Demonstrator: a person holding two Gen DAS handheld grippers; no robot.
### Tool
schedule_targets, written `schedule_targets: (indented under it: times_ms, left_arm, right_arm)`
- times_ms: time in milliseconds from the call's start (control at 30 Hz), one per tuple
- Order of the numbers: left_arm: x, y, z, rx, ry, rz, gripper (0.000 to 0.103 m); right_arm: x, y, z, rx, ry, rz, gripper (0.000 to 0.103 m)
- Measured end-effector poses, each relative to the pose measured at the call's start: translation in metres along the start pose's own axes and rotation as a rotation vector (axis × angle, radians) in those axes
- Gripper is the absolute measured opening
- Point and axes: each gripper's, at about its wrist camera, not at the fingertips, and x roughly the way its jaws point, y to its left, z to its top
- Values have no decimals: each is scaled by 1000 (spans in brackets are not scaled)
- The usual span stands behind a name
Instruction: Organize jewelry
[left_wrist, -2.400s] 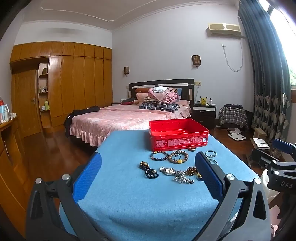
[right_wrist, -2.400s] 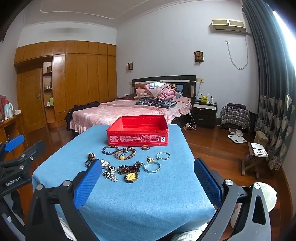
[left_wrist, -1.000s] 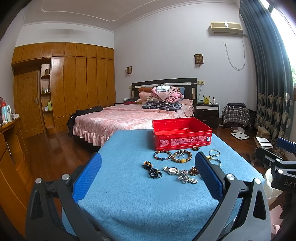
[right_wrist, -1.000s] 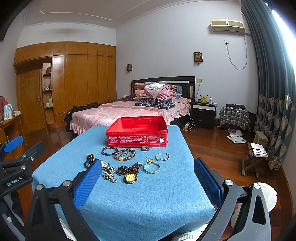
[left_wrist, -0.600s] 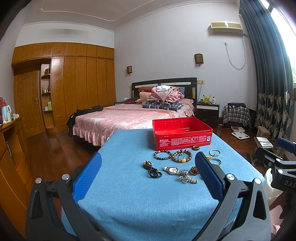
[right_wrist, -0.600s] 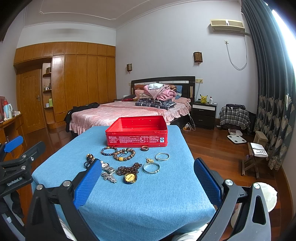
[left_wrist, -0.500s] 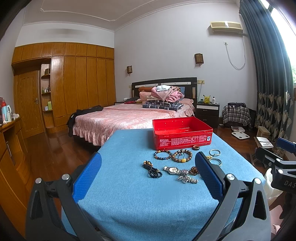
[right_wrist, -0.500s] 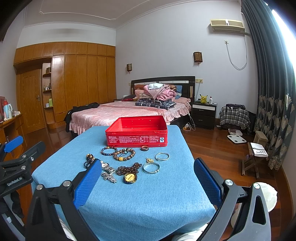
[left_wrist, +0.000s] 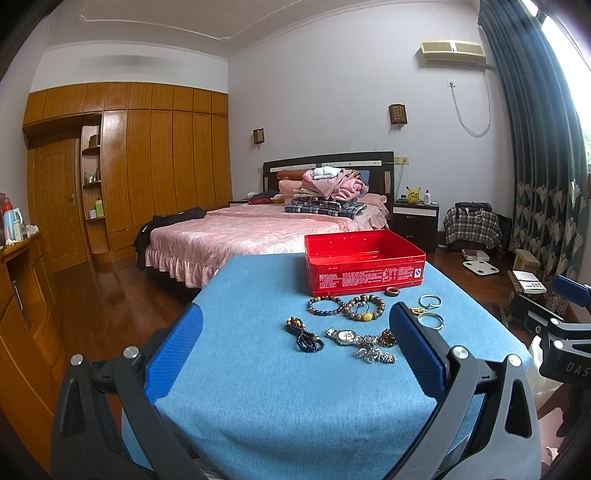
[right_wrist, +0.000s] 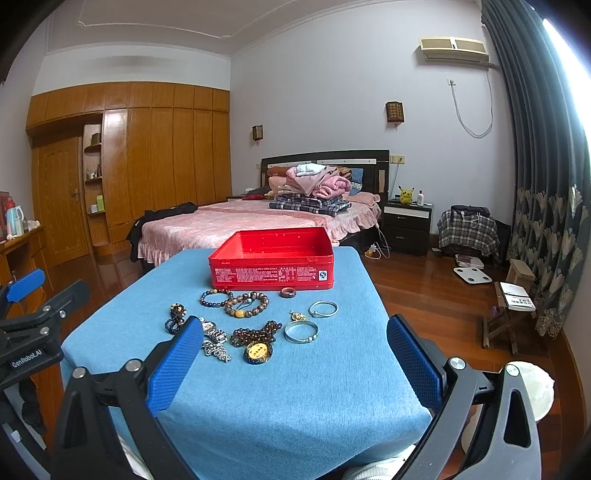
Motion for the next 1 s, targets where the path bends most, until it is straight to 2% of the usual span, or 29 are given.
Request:
schedule_targets:
  times_ms: [200, 300, 567, 700, 900, 1000]
  left_arm:
    - [11, -1, -5, -12, 29, 1, 98]
    - [19, 3, -10, -53, 50, -21, 98]
    - [62, 2, -31, -79, 169, -28, 98]
    - [84, -6, -40, -55, 227, -22, 98]
    - [104, -15, -49, -41, 257, -18, 97]
    - [115, -17, -52, -43, 272, -16, 95]
  right_arm:
    - [10, -6, -7, 3, 11, 3, 97]
    - [22, -5, -15, -5, 31, 2, 97]
    - [69, -11, -35, 23, 113, 22, 96]
    - [90, -9, -43, 25, 157, 48, 84]
    - [117, -3, -50, 18, 207, 85, 68]
    - [130, 2, -55, 20, 230, 96, 66]
